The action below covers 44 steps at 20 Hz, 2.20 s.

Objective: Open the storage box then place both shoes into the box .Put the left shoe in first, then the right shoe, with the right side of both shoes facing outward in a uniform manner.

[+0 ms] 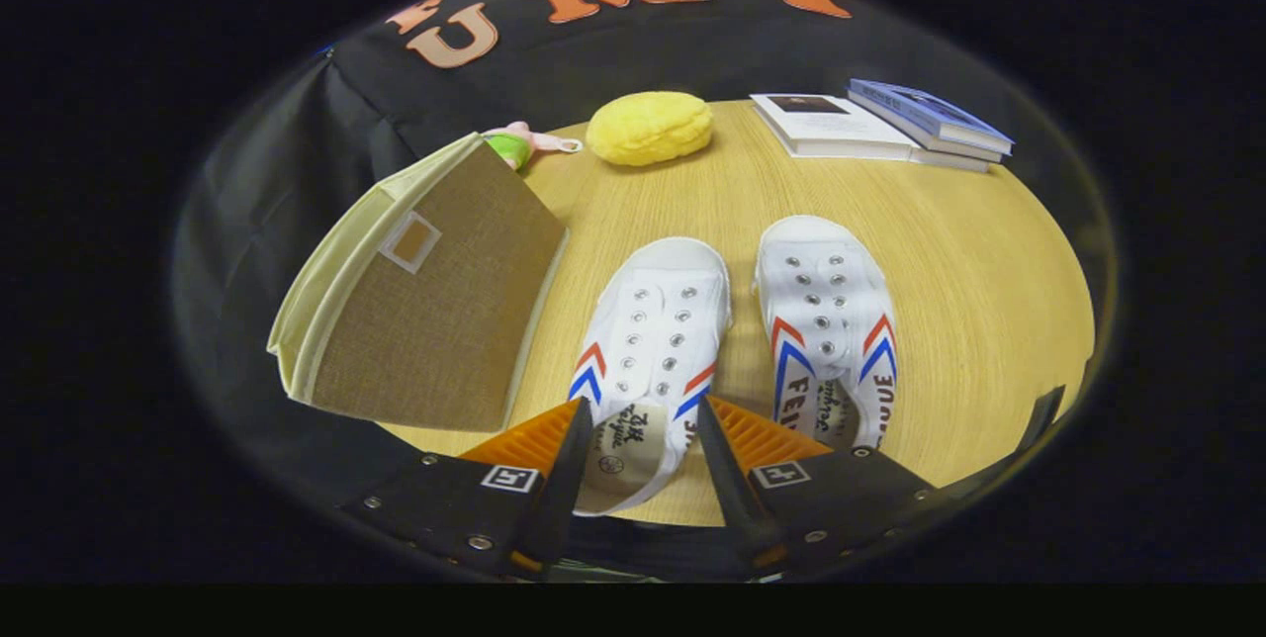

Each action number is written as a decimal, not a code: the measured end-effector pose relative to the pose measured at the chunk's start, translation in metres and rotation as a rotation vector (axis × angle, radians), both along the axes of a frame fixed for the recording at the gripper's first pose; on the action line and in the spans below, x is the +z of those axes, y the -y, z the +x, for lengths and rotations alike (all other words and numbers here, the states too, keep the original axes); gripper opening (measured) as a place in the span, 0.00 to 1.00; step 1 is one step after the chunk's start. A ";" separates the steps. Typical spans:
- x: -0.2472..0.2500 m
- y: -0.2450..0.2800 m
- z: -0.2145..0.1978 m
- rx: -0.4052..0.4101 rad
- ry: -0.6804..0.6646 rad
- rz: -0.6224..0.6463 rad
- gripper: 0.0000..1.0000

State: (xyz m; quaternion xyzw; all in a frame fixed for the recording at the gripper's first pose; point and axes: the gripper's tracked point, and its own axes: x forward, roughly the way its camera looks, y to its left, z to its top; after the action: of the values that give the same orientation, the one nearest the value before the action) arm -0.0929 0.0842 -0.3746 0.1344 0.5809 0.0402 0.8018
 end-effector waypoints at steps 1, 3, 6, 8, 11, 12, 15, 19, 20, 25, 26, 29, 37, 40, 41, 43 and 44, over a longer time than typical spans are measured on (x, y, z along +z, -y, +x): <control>-0.003 0.000 0.000 -0.023 -0.005 0.009 0.62; -0.012 0.004 0.003 -0.048 -0.009 0.012 0.54; -0.029 0.004 0.001 -0.068 -0.045 0.025 0.42; -0.031 -0.003 0.001 -0.110 -0.064 0.065 0.36; -0.030 0.000 0.001 -0.150 -0.069 0.081 0.22; -0.029 0.000 0.002 -0.152 -0.061 0.083 0.18; -0.025 -0.001 0.005 -0.152 -0.043 0.080 0.09; -0.007 -0.015 0.019 -0.168 0.004 0.160 0.07; 0.002 -0.017 0.025 -0.167 0.025 0.176 0.07; 0.060 -0.017 0.061 -0.171 0.161 0.197 0.07; 0.073 -0.018 0.068 -0.176 0.188 0.206 0.07; 0.107 -0.029 0.088 -0.171 0.258 0.233 0.07; 0.153 -0.111 0.125 -0.034 0.358 0.306 0.07; 0.146 -0.142 0.129 0.036 0.371 0.288 0.07; 0.141 -0.148 0.129 0.061 0.370 0.274 0.07; 0.129 -0.156 0.128 0.112 0.370 0.237 0.07; 0.124 -0.159 0.127 0.133 0.368 0.219 0.07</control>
State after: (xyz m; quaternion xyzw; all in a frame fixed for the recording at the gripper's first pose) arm 0.0339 0.2435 -0.2510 0.1725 0.4243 0.1795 0.8706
